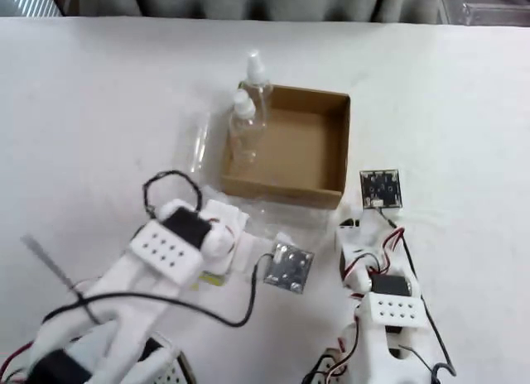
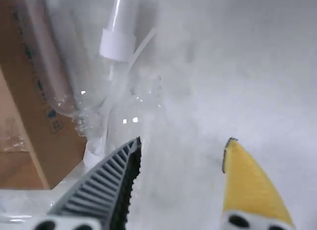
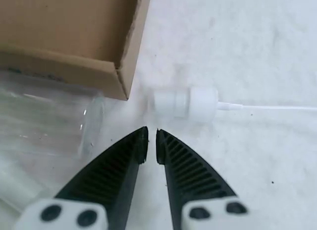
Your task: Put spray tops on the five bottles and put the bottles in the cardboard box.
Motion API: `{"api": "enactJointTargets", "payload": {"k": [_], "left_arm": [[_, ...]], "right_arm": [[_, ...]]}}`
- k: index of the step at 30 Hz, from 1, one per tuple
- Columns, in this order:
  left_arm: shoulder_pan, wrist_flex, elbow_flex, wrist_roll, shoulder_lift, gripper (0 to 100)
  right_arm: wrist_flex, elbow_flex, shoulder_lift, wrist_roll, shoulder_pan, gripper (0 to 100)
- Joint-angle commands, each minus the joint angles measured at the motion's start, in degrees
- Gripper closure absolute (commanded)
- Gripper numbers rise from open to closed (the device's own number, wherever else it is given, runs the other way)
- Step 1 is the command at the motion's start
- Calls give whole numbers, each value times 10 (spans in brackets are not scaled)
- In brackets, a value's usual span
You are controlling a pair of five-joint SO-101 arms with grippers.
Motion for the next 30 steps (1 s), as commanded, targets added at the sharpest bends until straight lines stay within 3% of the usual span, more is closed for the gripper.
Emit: {"api": "enactJointTargets", "payload": {"k": [1, 9, 18, 25, 30], "left_arm": [[-7, -7, -81, -4, 101, 697], [-14, -6, -117, -4, 112, 705], [-14, -12, -119, -6, 85, 695], [-56, -37, -134, -6, 87, 673], [-59, -34, -173, -11, 143, 675]], "right_arm": [[-11, -4, -8, 6, -6, 981], [-12, -4, -7, 47, -6, 981], [-12, -4, -7, 47, -6, 981], [-12, -3, -7, 48, -6, 981], [-12, 4, -8, 50, -18, 981]]}}
